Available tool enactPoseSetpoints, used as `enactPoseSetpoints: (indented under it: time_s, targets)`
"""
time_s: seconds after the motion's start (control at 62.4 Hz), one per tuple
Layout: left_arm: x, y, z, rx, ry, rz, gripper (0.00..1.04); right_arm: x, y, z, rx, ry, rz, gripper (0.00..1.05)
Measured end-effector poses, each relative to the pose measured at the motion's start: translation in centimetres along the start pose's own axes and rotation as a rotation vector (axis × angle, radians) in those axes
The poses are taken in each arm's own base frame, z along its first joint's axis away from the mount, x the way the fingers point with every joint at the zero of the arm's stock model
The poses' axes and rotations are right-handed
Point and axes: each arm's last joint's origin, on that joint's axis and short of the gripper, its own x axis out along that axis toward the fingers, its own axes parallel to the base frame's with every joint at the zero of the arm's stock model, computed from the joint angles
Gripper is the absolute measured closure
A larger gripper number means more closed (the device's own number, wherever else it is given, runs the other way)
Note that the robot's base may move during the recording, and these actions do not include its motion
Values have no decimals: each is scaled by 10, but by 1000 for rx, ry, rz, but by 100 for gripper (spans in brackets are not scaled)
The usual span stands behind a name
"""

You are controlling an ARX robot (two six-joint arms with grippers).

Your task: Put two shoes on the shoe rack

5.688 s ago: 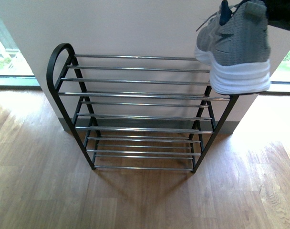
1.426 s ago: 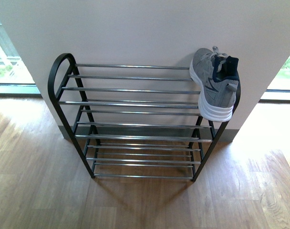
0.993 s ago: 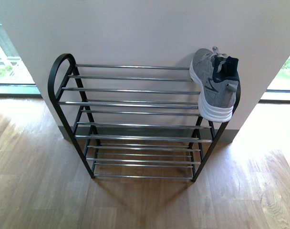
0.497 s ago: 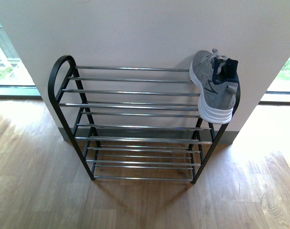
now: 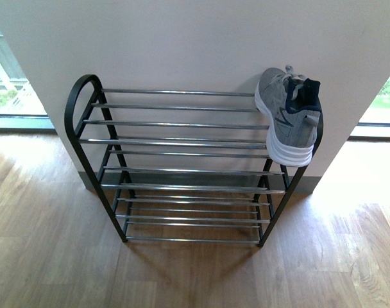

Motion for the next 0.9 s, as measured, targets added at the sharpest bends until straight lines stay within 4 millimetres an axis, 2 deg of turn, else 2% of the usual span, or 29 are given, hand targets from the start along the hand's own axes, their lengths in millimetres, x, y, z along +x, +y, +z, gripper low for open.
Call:
enactPoseSetpoints:
  time_s: [0.224,0.529,0.561,0.897]
  targets:
    - [0,0,0,0,0,1,103,-12,0,-3,0,7,1,103]
    - [0,0,0,0,0,0,103,-13,0,-3,0,4,1,103]
    - [0,0,0,0,0,0,103,-13,0,-3,-2,4,1,100]
    - [0,0,0,0,0,0,103,-13,0,-3,-2,4,1,44]
